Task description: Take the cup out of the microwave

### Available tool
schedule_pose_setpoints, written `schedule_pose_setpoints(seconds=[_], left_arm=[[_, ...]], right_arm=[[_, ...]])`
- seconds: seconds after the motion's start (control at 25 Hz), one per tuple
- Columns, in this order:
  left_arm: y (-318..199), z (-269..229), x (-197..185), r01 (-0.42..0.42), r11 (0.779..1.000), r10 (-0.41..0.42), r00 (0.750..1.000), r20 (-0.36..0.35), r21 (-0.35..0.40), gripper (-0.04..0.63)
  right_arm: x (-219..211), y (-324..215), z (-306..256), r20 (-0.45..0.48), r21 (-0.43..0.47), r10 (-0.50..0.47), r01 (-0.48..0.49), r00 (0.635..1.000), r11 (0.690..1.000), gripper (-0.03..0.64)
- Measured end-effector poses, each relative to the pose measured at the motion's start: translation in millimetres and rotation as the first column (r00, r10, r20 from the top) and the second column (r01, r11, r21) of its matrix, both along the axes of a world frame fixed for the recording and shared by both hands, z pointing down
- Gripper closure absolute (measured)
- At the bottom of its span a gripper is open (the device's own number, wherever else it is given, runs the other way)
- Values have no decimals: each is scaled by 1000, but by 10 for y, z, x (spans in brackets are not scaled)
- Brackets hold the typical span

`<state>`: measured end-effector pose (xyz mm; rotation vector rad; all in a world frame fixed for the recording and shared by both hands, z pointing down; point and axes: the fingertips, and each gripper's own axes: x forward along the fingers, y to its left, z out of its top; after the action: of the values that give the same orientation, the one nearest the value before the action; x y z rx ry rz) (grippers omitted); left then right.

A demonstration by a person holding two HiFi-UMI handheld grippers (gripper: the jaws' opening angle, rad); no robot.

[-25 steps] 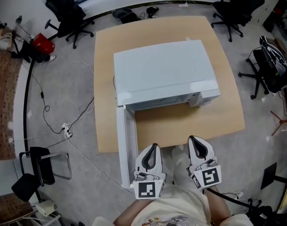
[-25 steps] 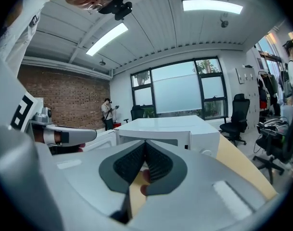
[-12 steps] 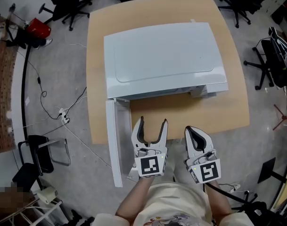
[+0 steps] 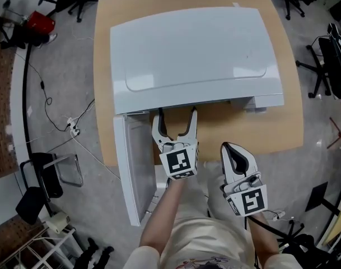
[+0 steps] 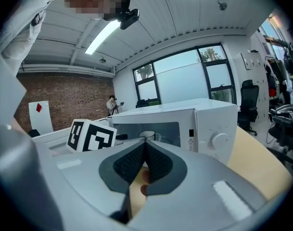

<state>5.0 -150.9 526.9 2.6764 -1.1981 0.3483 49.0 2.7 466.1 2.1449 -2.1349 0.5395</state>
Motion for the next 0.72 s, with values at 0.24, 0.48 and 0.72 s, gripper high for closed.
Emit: schedule_pose_setpoints(seconds=[0.24, 0.48, 0.72], left_arm=[[-335, 231, 276, -14, 999, 13, 1000, 24, 30, 180], [-632, 447, 448, -18, 999, 16, 998, 55, 30, 163], [-850, 508, 613, -28, 998, 22, 996, 88, 59, 164]], right_arm=[[48, -106, 160, 2, -12, -26, 26, 1000, 1000, 609], [103, -136, 228, -2, -29, -40, 40, 999, 999, 609], [179, -102, 278, -2, -53, -34, 33, 999, 998, 609]])
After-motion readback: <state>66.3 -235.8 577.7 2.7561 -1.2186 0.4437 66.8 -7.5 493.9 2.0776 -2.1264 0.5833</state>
